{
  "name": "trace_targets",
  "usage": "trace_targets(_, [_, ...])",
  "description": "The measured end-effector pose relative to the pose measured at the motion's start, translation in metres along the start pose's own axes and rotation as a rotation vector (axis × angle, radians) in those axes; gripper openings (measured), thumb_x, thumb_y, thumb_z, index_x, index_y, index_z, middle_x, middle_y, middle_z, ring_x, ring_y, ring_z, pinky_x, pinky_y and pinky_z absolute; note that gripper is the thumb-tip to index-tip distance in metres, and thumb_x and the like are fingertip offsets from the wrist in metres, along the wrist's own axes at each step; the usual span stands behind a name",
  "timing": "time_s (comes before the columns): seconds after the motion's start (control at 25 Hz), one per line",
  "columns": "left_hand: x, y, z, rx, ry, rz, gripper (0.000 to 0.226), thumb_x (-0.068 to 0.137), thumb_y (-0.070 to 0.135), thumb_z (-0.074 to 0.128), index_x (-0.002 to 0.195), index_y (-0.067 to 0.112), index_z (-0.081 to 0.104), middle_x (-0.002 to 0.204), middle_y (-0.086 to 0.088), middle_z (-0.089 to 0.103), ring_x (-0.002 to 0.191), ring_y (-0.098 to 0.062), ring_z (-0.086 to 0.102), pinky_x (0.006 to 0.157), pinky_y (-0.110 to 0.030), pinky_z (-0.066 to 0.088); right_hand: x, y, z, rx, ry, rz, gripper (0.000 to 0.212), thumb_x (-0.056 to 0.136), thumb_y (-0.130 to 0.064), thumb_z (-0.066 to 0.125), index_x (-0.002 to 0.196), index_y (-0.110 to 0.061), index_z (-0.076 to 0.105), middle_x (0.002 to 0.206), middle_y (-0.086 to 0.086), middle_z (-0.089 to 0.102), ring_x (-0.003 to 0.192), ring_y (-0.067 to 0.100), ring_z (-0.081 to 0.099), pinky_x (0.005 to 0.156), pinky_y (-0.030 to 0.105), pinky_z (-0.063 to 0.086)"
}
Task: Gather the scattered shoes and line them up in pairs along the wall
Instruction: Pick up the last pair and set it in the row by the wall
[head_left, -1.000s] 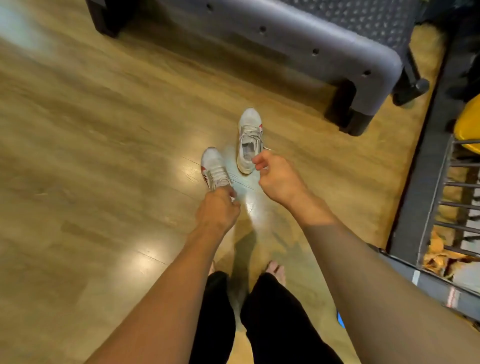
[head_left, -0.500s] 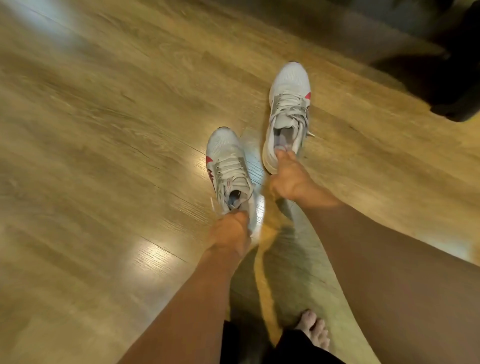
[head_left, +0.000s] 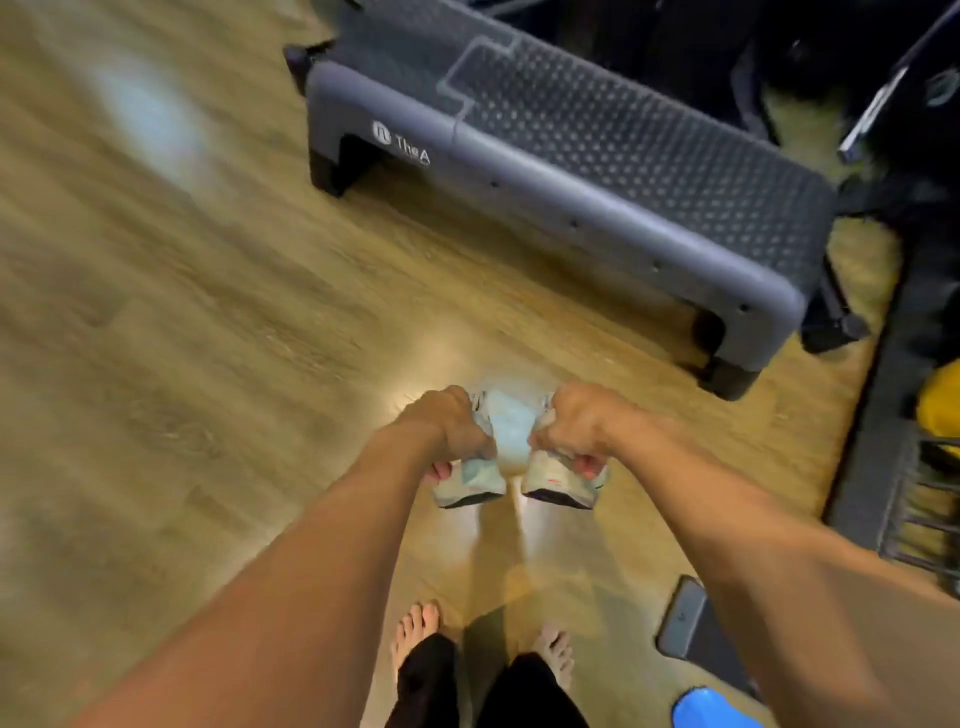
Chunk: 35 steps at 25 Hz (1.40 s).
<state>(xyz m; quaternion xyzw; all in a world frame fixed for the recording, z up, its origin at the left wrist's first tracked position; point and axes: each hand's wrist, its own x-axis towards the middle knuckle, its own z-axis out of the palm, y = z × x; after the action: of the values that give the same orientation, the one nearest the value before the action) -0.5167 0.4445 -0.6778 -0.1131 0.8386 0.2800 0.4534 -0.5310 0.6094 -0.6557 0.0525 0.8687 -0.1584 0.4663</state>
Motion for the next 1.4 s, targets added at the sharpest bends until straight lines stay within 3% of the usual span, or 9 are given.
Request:
trace_targets(0.12, [-0.129, 0.056, -0.100, 0.002, 0.068, 0.104, 0.030, 0.073, 0.023, 0.077, 0.079, 0.009, 0.052, 0.067, -0.013, 0.060, 0.047, -0.025, 0.061, 0.043, -0.032, 0.055, -0.140, -0.053, -0.088, -0.123, 0.238, -0.144, 0.022, 0.079, -0.036, 0.070, 0.079, -0.018, 0.058, 0.076, 0.005, 0.063, 0.057, 0.024, 0.060, 0.058, 0.035, 0.054])
trace_targets(0.32, [-0.330, 0.115, -0.207, 0.163, 0.449, 0.344, 0.032, 0.065, 0.030, 0.081, 0.068, 0.020, 0.051, 0.060, -0.004, 0.063, 0.045, -0.022, 0.065, 0.038, -0.031, 0.052, -0.323, -0.125, -0.176, -0.246, 0.655, -0.386, 0.029, 0.077, -0.044, 0.064, 0.068, -0.026, 0.043, 0.081, 0.001, 0.053, 0.085, 0.029, 0.058, 0.064, 0.031, 0.037])
trace_targets(0.44, [-0.441, 0.125, -0.228, 0.289, 0.703, 0.347, 0.034, 0.064, 0.039, 0.079, 0.069, 0.019, 0.052, 0.059, -0.002, 0.065, 0.044, -0.021, 0.065, 0.047, -0.035, 0.057, -0.411, -0.154, -0.201, -0.302, 0.775, -0.539, 0.026, 0.072, -0.046, 0.066, 0.074, -0.022, 0.055, 0.075, 0.000, 0.050, 0.073, 0.026, 0.051, 0.058, 0.031, 0.038])
trace_targets(0.6, [-0.557, 0.118, -0.220, 0.265, 0.978, 0.280, 0.036, 0.066, 0.046, 0.076, 0.066, 0.024, 0.048, 0.058, 0.004, 0.060, 0.045, -0.017, 0.060, 0.050, -0.030, 0.051, -0.498, -0.172, -0.208, -0.338, 0.853, -0.797, 0.026, 0.071, -0.043, 0.064, 0.066, -0.022, 0.049, 0.065, -0.004, 0.052, 0.066, 0.022, 0.053, 0.047, 0.029, 0.033])
trace_targets(0.72, [-0.629, 0.096, -0.196, 0.188, 1.097, 0.209, 0.035, 0.066, 0.047, 0.077, 0.065, 0.024, 0.051, 0.061, 0.005, 0.060, 0.049, -0.017, 0.059, 0.051, -0.031, 0.050, -0.555, -0.191, -0.195, -0.339, 0.828, -0.965, 0.024, 0.070, -0.042, 0.068, 0.072, -0.021, 0.057, 0.067, -0.004, 0.059, 0.063, 0.018, 0.058, 0.049, 0.030, 0.045])
trace_targets(1.0, [-0.798, -0.022, -0.104, 0.110, 1.395, -0.109, 0.032, 0.067, 0.048, 0.075, 0.067, 0.028, 0.051, 0.064, 0.013, 0.052, 0.055, -0.005, 0.048, 0.056, -0.027, 0.045, -0.694, -0.257, -0.074, -0.472, 0.712, -1.382, 0.029, 0.071, -0.043, 0.068, 0.064, -0.026, 0.046, 0.063, -0.005, 0.059, 0.052, 0.012, 0.056, 0.048, 0.026, 0.040])
trace_targets(1.12, [-0.868, -0.092, -0.031, 0.041, 1.509, -0.296, 0.027, 0.066, 0.047, 0.074, 0.072, 0.027, 0.055, 0.070, 0.008, 0.054, 0.063, -0.012, 0.050, 0.057, -0.028, 0.037, -0.753, -0.280, 0.021, -0.531, 0.623, -1.560, 0.026, 0.073, -0.042, 0.069, 0.066, -0.023, 0.052, 0.066, -0.003, 0.060, 0.054, 0.014, 0.057, 0.051, 0.028, 0.048])
trace_targets(1.28, [-0.958, -0.188, 0.090, -0.033, 1.574, -0.580, 0.035, 0.067, 0.051, 0.073, 0.090, 0.026, 0.063, 0.085, 0.000, 0.058, 0.078, -0.024, 0.054, 0.063, -0.031, 0.038, -0.832, -0.295, 0.177, -0.635, 0.508, -1.800, 0.033, 0.073, -0.044, 0.069, 0.062, -0.024, 0.045, 0.066, -0.007, 0.051, 0.068, 0.019, 0.054, 0.050, 0.028, 0.034])
trace_targets(1.4, [-1.025, -0.251, 0.186, -0.092, 1.571, -0.796, 0.044, 0.067, 0.054, 0.073, 0.101, 0.027, 0.064, 0.101, -0.004, 0.065, 0.097, -0.030, 0.060, 0.068, -0.034, 0.040, -0.887, -0.291, 0.301, -0.631, 0.365, -1.965, 0.034, 0.073, -0.045, 0.067, 0.060, -0.025, 0.042, 0.074, -0.003, 0.055, 0.074, 0.023, 0.055, 0.056, 0.030, 0.035])
